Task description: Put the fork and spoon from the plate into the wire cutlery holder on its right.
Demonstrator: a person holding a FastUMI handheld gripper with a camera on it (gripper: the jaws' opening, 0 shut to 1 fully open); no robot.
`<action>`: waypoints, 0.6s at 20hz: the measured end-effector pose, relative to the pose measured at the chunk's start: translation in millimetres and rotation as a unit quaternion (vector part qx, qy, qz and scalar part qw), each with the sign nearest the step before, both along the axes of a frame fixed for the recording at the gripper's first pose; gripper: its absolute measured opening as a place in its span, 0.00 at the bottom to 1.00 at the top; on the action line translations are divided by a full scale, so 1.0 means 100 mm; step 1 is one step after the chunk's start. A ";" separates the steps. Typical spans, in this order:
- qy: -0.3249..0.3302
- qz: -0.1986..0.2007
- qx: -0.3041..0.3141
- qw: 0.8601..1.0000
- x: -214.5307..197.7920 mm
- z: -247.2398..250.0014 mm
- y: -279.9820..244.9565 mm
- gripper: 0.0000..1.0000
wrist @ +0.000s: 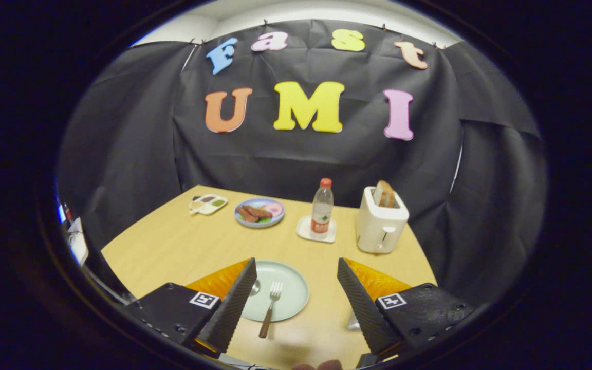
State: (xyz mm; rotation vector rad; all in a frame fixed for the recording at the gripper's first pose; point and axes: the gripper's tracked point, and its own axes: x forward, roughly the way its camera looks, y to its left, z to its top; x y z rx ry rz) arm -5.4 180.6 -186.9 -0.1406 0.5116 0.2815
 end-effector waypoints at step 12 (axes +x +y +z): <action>0.179 -0.011 -0.064 0.982 0.03 -1.56 0.36 0.96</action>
